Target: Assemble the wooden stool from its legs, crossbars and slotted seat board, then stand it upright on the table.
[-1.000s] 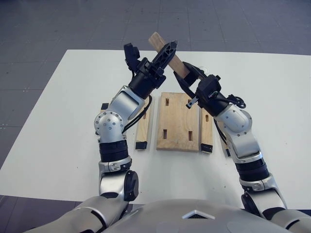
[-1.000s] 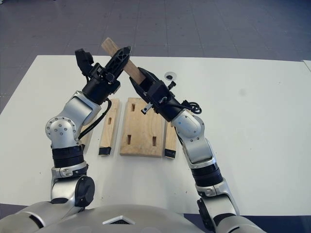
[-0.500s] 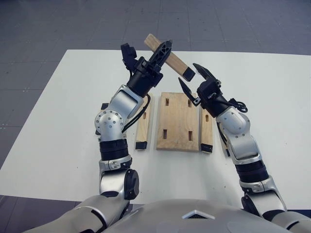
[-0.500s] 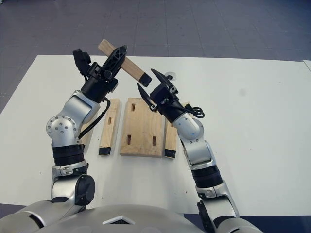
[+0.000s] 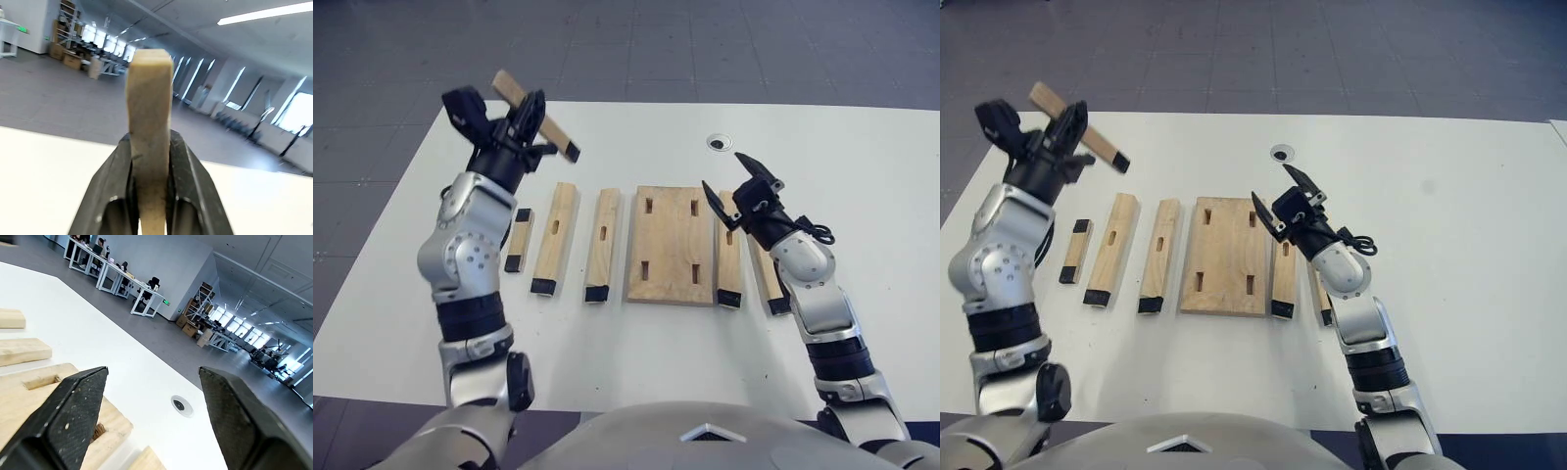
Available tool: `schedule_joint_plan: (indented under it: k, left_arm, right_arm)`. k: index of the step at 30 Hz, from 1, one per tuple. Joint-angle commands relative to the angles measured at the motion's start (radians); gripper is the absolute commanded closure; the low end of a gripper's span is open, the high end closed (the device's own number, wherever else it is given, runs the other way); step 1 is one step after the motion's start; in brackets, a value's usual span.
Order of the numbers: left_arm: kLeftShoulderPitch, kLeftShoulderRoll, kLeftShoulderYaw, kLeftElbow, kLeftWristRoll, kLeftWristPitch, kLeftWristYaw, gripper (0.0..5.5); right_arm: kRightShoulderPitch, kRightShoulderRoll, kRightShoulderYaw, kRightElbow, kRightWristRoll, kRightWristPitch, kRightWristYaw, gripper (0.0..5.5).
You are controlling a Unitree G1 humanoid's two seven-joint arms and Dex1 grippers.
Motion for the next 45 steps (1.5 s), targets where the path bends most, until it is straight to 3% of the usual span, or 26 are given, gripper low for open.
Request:
schedule_joint_plan:
  k: [1, 9, 31, 45]
  left_arm:
    - [0.110, 0.042, -0.023, -0.064, 0.125, -0.016, 0.029, 5.08]
    - [0.258, -0.014, -0.045, -0.053, 0.218, -0.068, 0.015, 5.08]
    - [0.140, -0.054, -0.084, 0.098, 0.321, -0.168, -0.004, 5.08]
    - [0.207, -0.071, -0.081, 0.069, 0.336, -0.164, 0.005, 5.08]
  right_arm:
    - [0.012, 0.001, -0.017, -0.017, -0.008, 0.031, -0.021, 2.09]
    - [0.013, -0.004, -0.021, -0.027, -0.013, 0.050, -0.032, 2.09]
    - [0.002, -0.001, -0.015, -0.027, -0.025, 0.052, -0.027, 2.09]
    - [0.009, -0.006, -0.015, -0.037, -0.026, 0.053, -0.023, 2.09]
